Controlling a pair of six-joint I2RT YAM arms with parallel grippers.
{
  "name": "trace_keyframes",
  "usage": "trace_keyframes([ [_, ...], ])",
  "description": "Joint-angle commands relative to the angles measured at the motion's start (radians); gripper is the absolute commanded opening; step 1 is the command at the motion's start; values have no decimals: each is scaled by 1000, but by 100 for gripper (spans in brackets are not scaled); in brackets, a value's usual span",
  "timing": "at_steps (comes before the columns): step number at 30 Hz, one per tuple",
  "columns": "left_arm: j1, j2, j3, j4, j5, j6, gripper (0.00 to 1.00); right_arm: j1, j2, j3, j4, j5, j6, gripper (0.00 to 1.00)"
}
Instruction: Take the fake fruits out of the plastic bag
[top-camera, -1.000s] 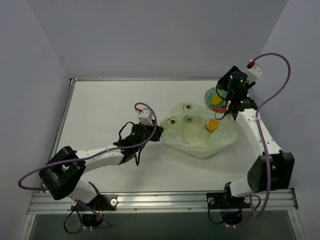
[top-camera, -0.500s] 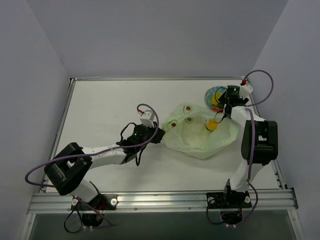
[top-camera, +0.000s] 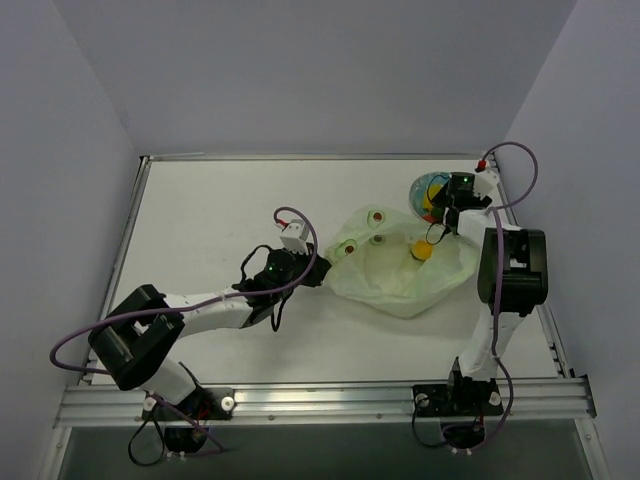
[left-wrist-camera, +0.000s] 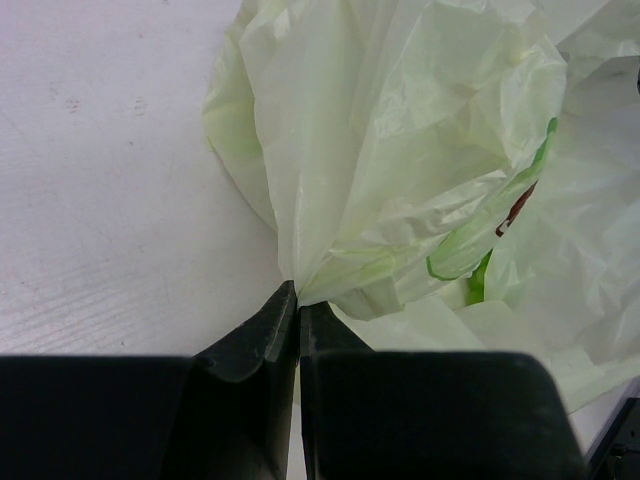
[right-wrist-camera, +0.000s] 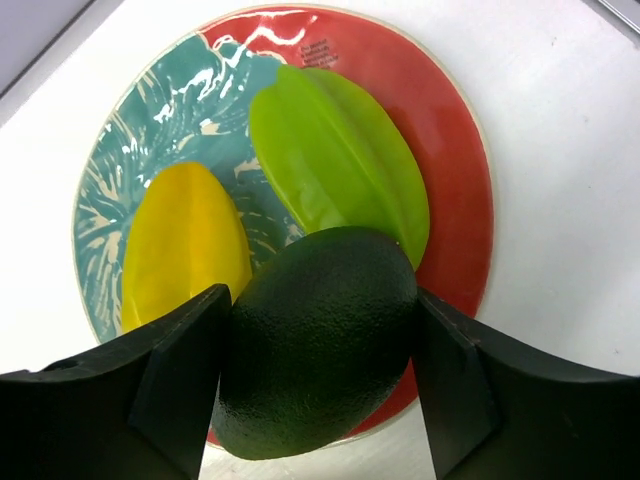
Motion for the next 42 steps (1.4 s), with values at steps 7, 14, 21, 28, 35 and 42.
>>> trace_keyframes([
  [7,5,2,20,51,4,-10,2,-20,-128,23,34,-97,3,80],
  [14,4,-12,17,54,33,-18,2,-20,-336,6,-6,-153,13,82],
  [21,-3,-26,13,51,22,-13,2,20,-631,-112,-74,-242,26,75],
  [28,-25,-40,14,71,42,-12,2,335,-933,-296,-209,-194,16,15],
  [35,-42,-34,19,82,53,-13,2,758,-1000,-374,-399,85,2,14],
  [42,-59,-32,22,91,53,-12,2,710,-800,-411,-426,224,23,14],
])
